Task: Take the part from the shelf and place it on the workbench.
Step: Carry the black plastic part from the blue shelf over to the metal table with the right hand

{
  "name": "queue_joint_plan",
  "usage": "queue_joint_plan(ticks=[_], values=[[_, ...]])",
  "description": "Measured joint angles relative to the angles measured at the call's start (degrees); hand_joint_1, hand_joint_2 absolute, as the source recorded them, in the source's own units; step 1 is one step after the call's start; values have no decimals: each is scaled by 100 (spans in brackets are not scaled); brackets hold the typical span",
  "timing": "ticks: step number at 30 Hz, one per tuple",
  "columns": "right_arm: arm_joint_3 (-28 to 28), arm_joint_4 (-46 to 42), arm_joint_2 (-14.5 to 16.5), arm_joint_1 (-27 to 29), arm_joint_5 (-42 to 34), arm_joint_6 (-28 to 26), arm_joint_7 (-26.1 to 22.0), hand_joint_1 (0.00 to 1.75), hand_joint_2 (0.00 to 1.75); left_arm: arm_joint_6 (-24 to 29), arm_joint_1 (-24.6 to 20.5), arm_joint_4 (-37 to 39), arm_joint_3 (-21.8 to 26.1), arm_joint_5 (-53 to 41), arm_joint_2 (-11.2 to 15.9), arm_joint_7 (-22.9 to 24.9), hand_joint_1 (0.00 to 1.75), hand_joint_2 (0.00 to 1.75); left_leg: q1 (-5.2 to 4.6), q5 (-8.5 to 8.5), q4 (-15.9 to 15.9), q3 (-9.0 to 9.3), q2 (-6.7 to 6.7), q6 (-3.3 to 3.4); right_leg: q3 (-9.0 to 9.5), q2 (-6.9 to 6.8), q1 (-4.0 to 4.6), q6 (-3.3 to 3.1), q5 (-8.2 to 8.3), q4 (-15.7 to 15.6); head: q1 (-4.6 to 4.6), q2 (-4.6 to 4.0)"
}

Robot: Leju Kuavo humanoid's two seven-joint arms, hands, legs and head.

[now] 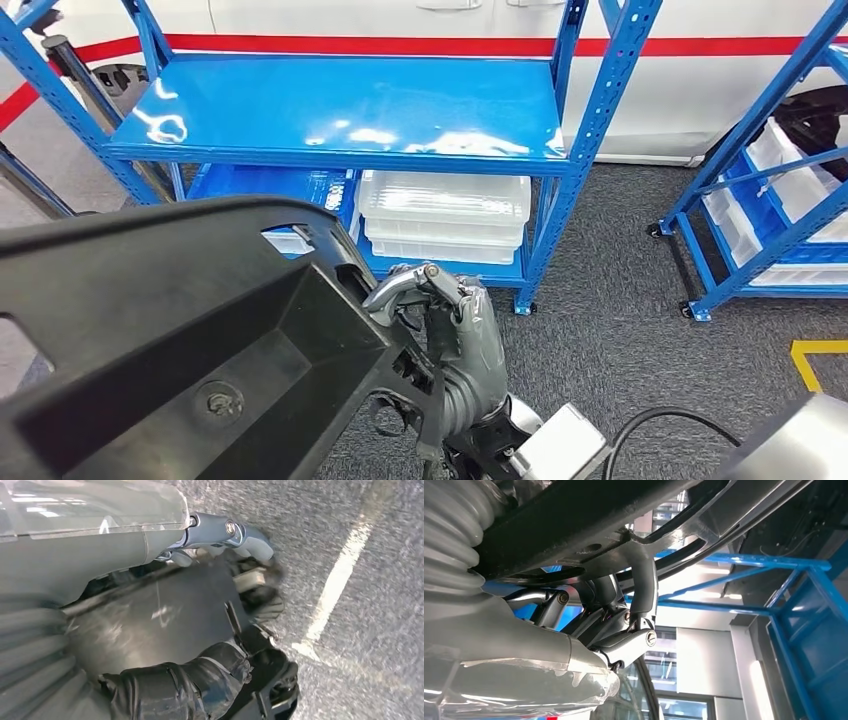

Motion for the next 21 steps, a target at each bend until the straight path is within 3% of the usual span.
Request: queue_joint_plan(ticks=[1, 3, 5, 7, 8, 10, 11, 12, 13, 14, 16, 18, 20, 21], values=[[-2, -36, -5, 1, 26, 0, 24, 175, 175, -20, -14, 0, -20, -13, 3, -18, 0, 175, -35, 130, -351, 177, 95, 41, 29, -42, 8, 15, -11, -15, -32, -2], [-4, -88, -15, 5, 49, 0, 45, 175, 175, -33, -47, 0, -44, -16, 7, -52, 0, 175, -103, 169, -669, 332, 214, 117, 70, -125, 25, 62, -16, -58, -96, -7], [-5, -118, -21, 7, 51, 0, 43, 175, 175, -21, -54, 0, -62, -16, 15, -65, 0, 175, -126, 173, -747, 364, 135, 179, 140, -211, 38, 129, -13, -128, -134, -8], [-6, -145, -33, 7, 10, 0, 29, 175, 175, 25, -43, 0, -82, -7, 18, -40, 0, 175, -103, 224, -898, 471, 38, 243, 168, -117, 39, 173, -118, -46, -175, -11], [-7, -152, -45, 9, -32, 0, 20, 175, 175, 56, -45, 0, -91, 3, 19, -23, 0, 175, -88, 250, -959, 529, -10, 276, 85, -2, 43, 177, -251, 169, -209, -13], [-7, -155, -75, 16, -121, 0, -7, 175, 175, 99, -52, 0, -98, 25, 17, 1, 0, 175, -84, 264, -976, 544, -115, 323, -280, 210, 61, 155, -573, 883, -288, -16], [-7, -155, -90, 19, -157, 0, -23, 175, 175, 111, -49, 0, -99, 34, 15, 1, 0, 175, -90, 257, -958, 537, -175, 339, -457, 255, 72, 152, -661, 1196, -310, -17], [-7, -155, -102, 20, -190, 0, -40, 175, 175, 119, -37, 0, -100, 42, 13, 1, 0, 175, -95, 243, -935, 534, -242, 343, -561, 273, 82, 152, -643, 1341, -325, -18], [-7, -155, -112, 19, -230, 0, -55, 175, 175, 127, -22, 0, -100, 54, 10, 1, 0, 175, -95, 224, -904, 532, -316, 342, -565, 287, 85, 153, -516, 1277, -336, -18], [-7, -155, -120, 16, -289, 0, -69, 175, 175, 137, -8, 0, -101, 68, 8, 0, 0, 175, -91, 198, -857, 528, -394, 330, -470, 319, 80, 156, -304, 1010, -342, -19], [-7, -148, -129, 8, -454, 0, -120, 175, 175, 161, -3, 0, -101, 110, 8, -3, 0, 175, -86, 122, -711, 472, -542, 280, -211, 540, 49, 158, 10, 351, -365, -22], [-7, -138, -132, 0, -612, 1, -193, 175, 175, 188, -11, 0, -101, 152, 9, -6, 0, 175, -89, 75, -599, 380, -664, 222, -106, 723, 28, 142, 46, 81, -404, -23], [-7, -131, -132, -7, -704, 2, -250, 175, 175, 211, 5, 1, -101, 179, 11, -8, 0, 175, -81, 85, -599, 312, -771, 177, -103, 666, 29, 92, 38, 73, -427, -24], [-7, -128, -132, -17, -734, 2, -268, 175, 175, 225, 25, 2, -101, 191, 19, -9, 0, 175, -79, 82, -585, 294, -749, 154, -95, 608, 25, 59, 46, 56, -425, -24]])
